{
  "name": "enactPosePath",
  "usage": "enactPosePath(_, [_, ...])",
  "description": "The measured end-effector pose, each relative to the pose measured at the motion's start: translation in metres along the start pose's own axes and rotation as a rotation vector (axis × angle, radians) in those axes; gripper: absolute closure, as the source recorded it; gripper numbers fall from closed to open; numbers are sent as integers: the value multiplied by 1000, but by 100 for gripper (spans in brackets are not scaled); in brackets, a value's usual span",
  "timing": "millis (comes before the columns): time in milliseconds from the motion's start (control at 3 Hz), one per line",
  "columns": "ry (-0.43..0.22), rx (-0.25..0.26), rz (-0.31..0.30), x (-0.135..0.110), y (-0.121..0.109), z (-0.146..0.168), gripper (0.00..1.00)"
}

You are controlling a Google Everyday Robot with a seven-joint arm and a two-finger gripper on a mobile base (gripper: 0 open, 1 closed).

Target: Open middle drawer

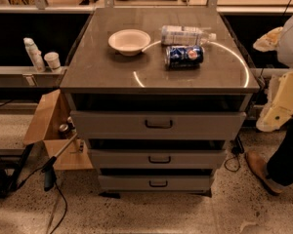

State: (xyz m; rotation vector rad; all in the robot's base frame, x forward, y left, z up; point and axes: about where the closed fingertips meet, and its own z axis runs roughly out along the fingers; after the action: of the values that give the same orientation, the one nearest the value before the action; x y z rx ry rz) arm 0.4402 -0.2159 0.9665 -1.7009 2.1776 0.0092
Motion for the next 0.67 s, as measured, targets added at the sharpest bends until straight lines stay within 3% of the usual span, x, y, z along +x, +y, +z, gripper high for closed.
enactPosePath(333, [-35, 41, 7, 8, 0, 13, 0])
enactPosePath(667, [-29, 115, 5, 16, -1, 33, 0])
